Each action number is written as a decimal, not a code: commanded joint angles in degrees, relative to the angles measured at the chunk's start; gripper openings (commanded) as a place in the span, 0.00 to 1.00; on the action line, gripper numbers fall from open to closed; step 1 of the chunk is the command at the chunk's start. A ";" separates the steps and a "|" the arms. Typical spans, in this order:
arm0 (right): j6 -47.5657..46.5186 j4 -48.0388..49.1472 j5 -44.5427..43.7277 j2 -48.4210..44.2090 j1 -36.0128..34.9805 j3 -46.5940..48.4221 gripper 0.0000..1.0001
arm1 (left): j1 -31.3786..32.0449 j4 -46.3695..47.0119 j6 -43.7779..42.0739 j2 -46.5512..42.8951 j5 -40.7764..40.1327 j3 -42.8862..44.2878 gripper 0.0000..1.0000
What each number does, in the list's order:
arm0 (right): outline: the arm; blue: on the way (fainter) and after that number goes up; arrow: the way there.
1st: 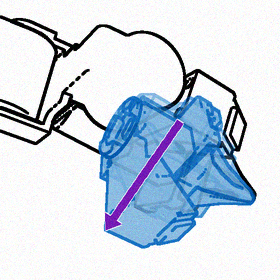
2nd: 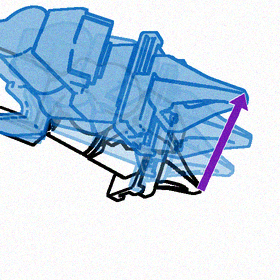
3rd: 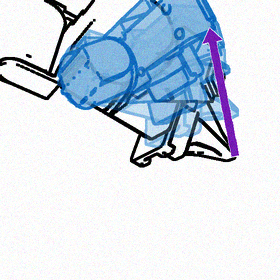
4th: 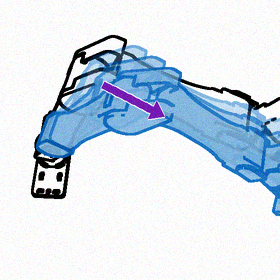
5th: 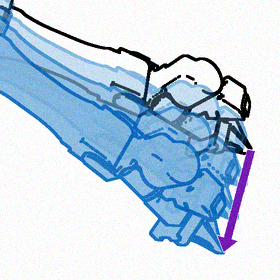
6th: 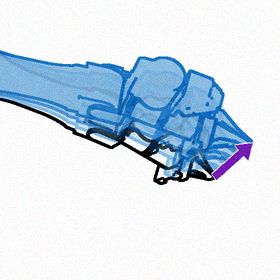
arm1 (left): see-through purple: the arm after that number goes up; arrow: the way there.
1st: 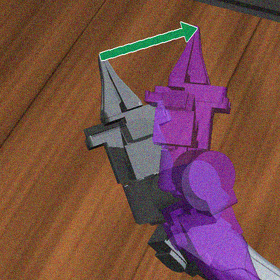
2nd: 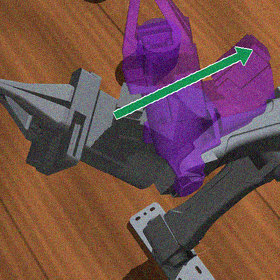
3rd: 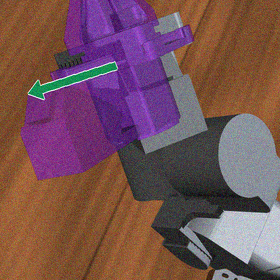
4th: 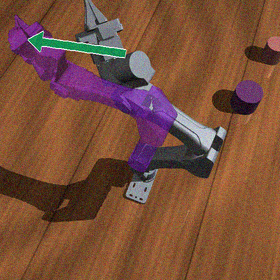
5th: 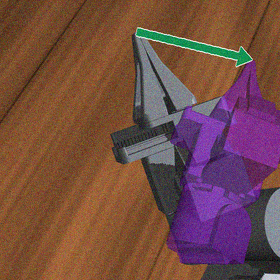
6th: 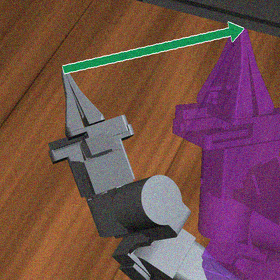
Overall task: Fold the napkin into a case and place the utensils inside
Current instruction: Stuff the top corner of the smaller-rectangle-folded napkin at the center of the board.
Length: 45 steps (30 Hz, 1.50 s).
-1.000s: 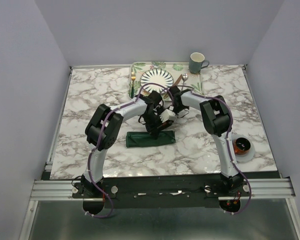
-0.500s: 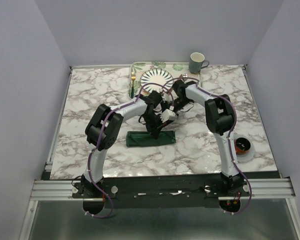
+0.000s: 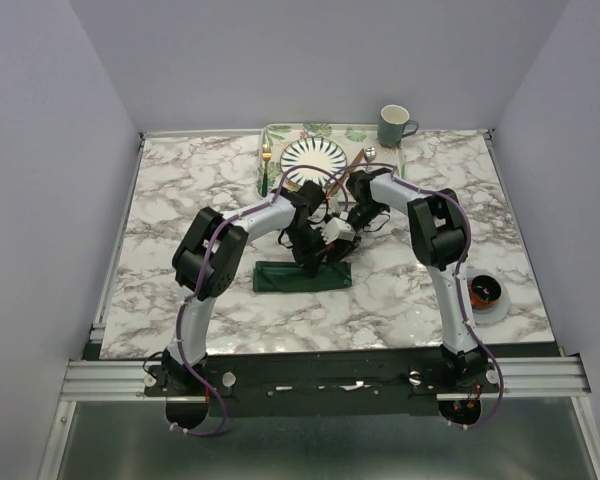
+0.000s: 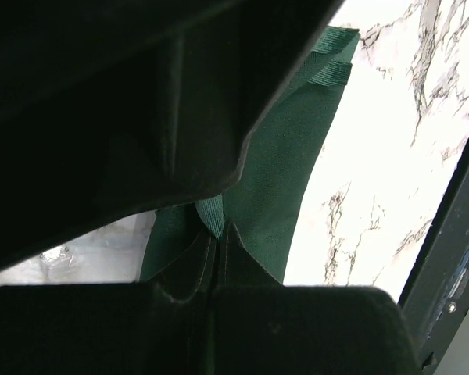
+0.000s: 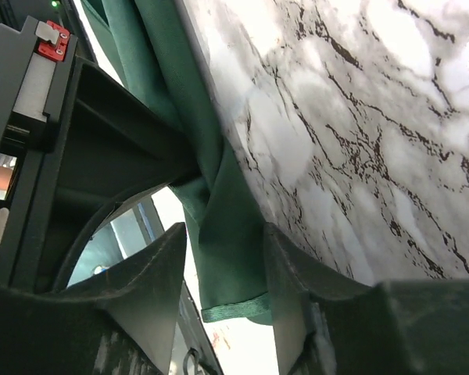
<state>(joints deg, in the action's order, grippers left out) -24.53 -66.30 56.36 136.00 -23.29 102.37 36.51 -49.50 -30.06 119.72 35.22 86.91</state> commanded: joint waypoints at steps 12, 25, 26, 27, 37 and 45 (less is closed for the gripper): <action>-1.31 0.47 1.12 1.72 -1.41 -1.03 0.43 | 0.14 2.30 1.94 4.73 -1.47 3.44 0.01; -1.48 2.85 -2.92 1.81 -1.41 -2.08 0.01 | -3.81 2.30 5.63 2.27 2.57 3.44 0.16; -1.66 3.11 -3.01 1.72 -1.41 -2.17 0.01 | -4.34 1.95 5.63 1.84 3.01 3.61 0.20; -1.74 3.28 -2.92 1.63 -1.41 -2.26 0.01 | -4.95 1.51 5.20 1.22 3.62 3.79 0.22; -2.54 3.02 -2.83 1.63 -1.41 -1.56 0.01 | -8.56 -2.10 0.01 -1.77 4.33 -0.25 0.34; -2.62 2.94 -2.74 1.63 -1.41 -0.85 0.01 | -9.62 -2.62 -1.05 -2.30 6.43 -0.52 0.38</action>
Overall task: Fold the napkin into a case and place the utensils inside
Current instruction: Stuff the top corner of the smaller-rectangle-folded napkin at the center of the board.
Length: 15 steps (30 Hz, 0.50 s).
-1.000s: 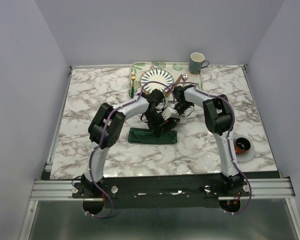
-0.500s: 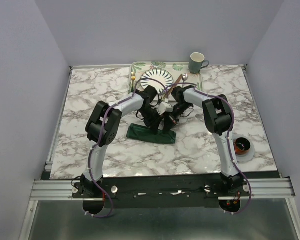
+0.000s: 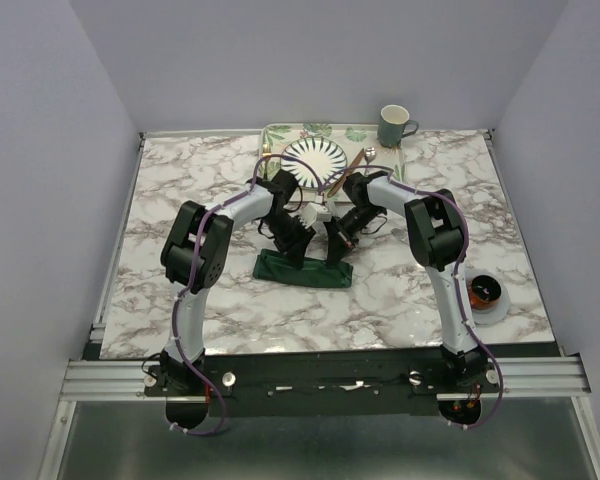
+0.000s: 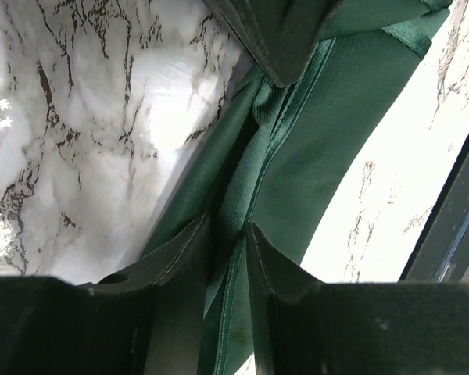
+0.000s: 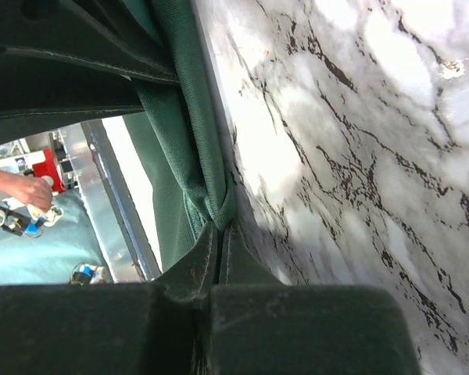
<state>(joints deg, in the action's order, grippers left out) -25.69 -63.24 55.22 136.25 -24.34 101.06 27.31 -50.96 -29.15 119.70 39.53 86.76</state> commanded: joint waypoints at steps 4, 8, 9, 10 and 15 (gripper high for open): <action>-1.55 -0.12 -1.70 1.30 -0.36 0.72 0.01 | -0.42 -1.51 -2.49 -2.54 2.83 -0.28 0.35; -1.20 0.23 -1.43 1.13 -0.36 0.81 0.01 | -0.42 -2.13 -3.29 -2.72 3.89 -0.71 0.23; -1.11 0.23 -1.26 1.04 -0.36 0.90 0.01 | -0.42 -2.30 -3.29 -2.54 4.06 -0.72 0.21; -1.11 0.14 -0.91 1.04 -0.36 1.07 0.01 | -0.33 -2.39 -3.29 -2.54 4.24 -0.72 0.20; -0.32 -0.39 1.02 0.95 -0.36 1.69 0.18 | 0.55 -2.48 -3.20 -2.19 4.86 -0.80 0.03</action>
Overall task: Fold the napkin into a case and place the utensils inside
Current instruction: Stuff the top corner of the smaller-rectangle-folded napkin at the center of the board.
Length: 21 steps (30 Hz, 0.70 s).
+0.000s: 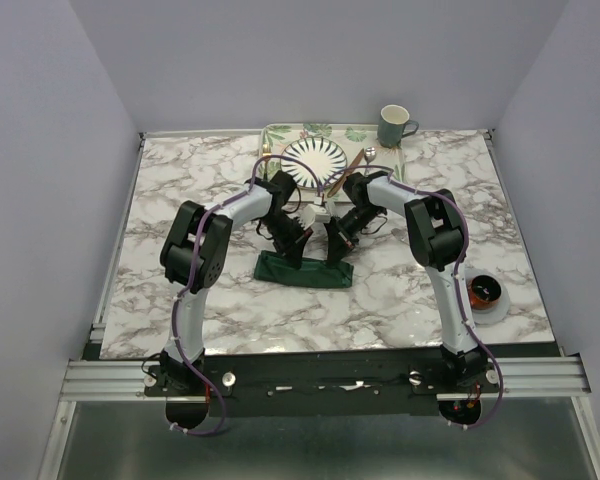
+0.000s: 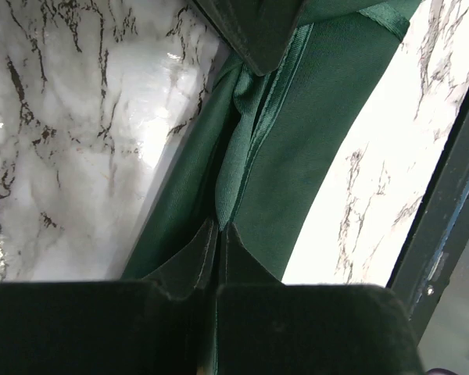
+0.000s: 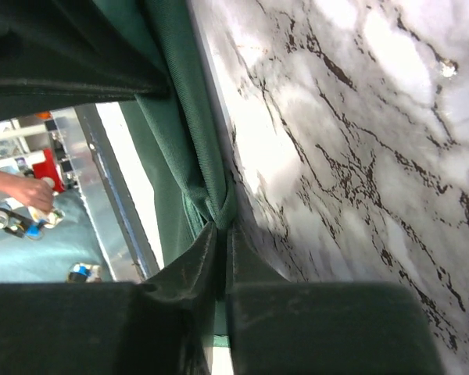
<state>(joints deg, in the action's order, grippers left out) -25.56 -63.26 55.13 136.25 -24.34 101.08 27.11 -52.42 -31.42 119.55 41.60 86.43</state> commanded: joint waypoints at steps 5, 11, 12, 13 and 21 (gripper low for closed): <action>0.33 -0.89 3.40 0.86 -0.45 2.37 0.34 | 1.27 -0.75 -0.05 -1.51 2.78 1.01 0.00; 0.25 -1.42 4.72 1.22 -0.53 3.07 0.42 | 2.24 -0.14 0.39 -1.42 2.52 2.42 0.00; 0.16 -1.42 4.81 1.22 -0.45 3.07 0.42 | 2.33 0.13 0.65 -1.42 2.52 2.60 0.00; 0.07 -1.42 4.89 1.22 -0.53 2.99 0.42 | 2.42 0.39 1.18 -1.25 2.26 2.69 0.00; 0.42 -0.72 5.16 1.57 -1.68 2.55 0.40 | 2.77 2.15 2.68 -0.54 1.64 3.65 0.00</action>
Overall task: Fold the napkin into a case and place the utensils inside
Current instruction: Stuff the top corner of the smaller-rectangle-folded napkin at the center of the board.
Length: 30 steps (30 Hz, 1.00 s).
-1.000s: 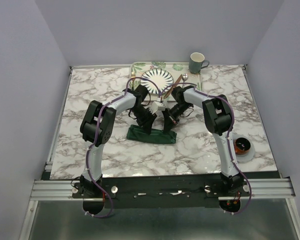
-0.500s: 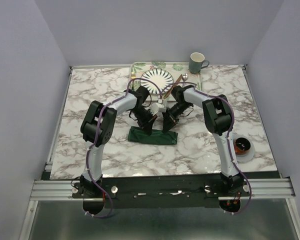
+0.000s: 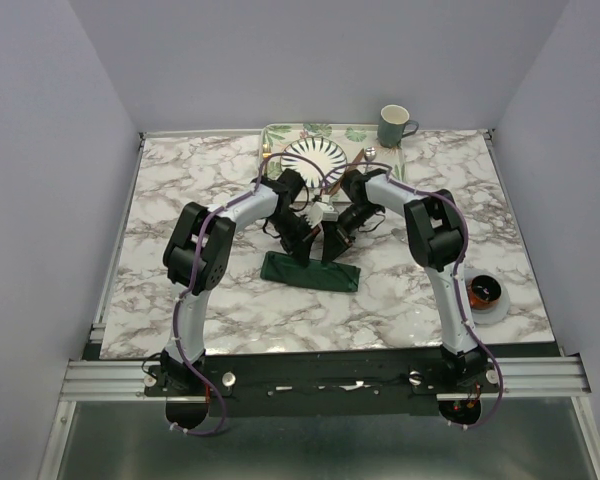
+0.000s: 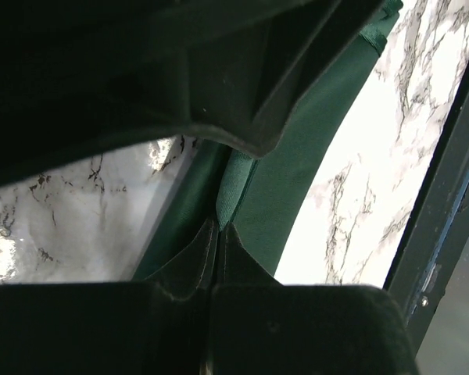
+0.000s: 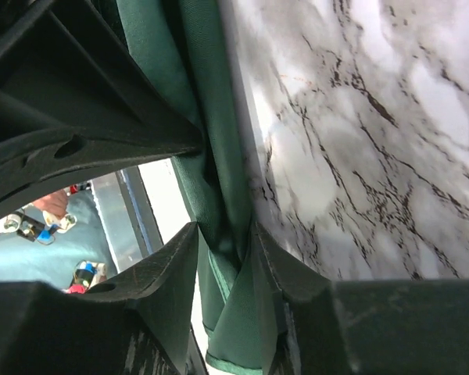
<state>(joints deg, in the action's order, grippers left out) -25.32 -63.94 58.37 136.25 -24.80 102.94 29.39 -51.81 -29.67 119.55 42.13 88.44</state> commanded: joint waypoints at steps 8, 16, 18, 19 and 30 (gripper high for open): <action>1.06 0.48 2.28 2.18 -2.01 1.39 0.38 | 1.38 3.30 1.72 1.04 0.41 1.29 0.00; 3.17 3.38 -2.38 2.71 -2.27 0.69 0.14 | 1.20 5.14 3.04 1.83 0.06 1.12 0.00; 3.26 3.56 -3.26 2.89 -2.19 0.86 0.05 | 1.03 5.40 3.39 1.39 0.76 1.03 0.11; 3.35 3.74 -3.61 2.89 -2.27 0.86 0.02 | 0.85 5.58 3.65 0.52 0.94 0.94 0.14; 2.47 4.44 -3.70 2.18 -2.27 -0.19 0.01 | -4.07 11.72 5.85 -11.61 3.40 -7.40 0.32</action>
<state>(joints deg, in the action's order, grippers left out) -22.35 -61.01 55.88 137.36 -26.59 102.98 27.68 -44.10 -24.80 115.55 42.70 85.56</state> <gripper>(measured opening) 0.015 0.320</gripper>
